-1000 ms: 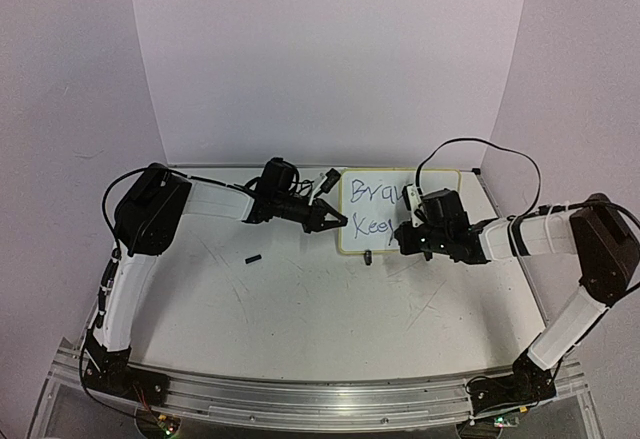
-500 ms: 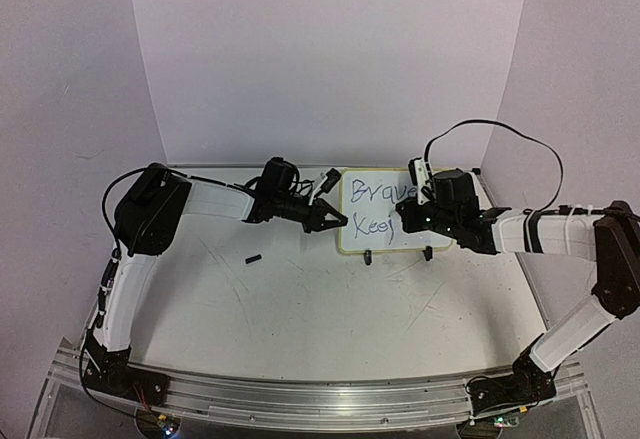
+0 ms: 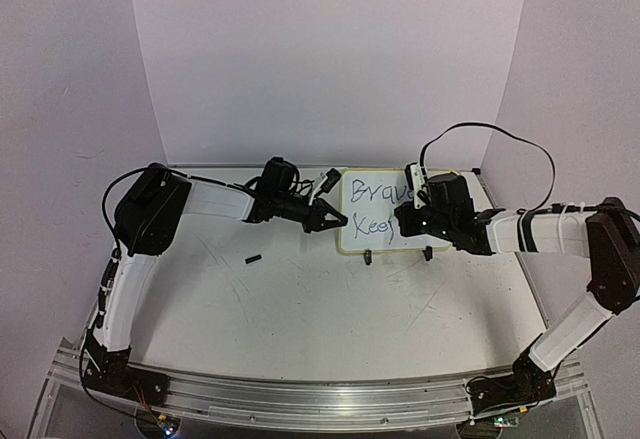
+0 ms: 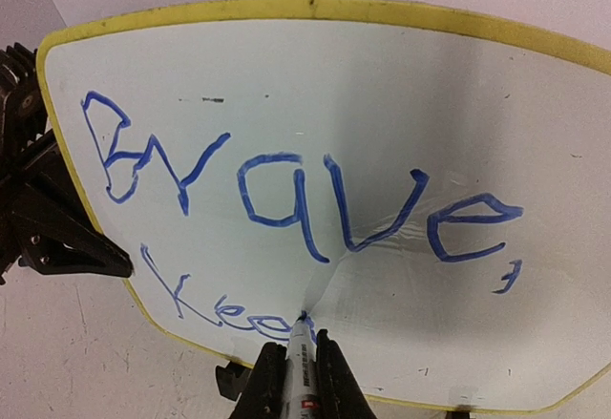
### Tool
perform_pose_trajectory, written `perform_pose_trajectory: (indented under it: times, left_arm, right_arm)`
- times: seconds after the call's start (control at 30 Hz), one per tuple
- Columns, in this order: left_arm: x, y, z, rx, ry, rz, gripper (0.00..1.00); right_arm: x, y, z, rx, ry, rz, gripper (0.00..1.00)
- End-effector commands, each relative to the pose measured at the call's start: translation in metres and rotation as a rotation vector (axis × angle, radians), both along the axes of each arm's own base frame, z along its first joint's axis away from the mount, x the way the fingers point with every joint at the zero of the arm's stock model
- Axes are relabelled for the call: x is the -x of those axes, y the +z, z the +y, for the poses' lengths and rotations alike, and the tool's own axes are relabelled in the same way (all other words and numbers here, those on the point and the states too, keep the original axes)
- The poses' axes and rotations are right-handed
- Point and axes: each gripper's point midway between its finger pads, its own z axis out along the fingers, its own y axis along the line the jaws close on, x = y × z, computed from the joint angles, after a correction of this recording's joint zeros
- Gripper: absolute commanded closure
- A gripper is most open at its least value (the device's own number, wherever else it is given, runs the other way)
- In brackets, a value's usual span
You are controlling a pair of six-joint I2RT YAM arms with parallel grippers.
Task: Write a sentence on the whiteboard
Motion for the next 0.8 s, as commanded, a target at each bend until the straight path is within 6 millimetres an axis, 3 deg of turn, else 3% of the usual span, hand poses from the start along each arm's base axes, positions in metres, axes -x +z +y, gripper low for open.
perform_pose_trajectory:
  times: [0.0, 0.4, 0.77]
  left_arm:
    - [-0.014, -0.055, 0.023, -0.191, 0.116, 0.022, 1.0]
    - [-0.015, -0.057, 0.023, -0.191, 0.118, 0.025, 1.0]
    - [-0.015, -0.056, 0.023, -0.191, 0.119, 0.023, 1.0]
  right_arm:
    - [-0.016, 0.016, -0.013, 0.027, -0.092, -0.069, 1.0]
    - [-0.009, 0.023, -0.036, 0.051, -0.16, -0.097, 1.0]
    - [-0.001, 0.001, -0.036, 0.051, -0.143, -0.041, 1.0]
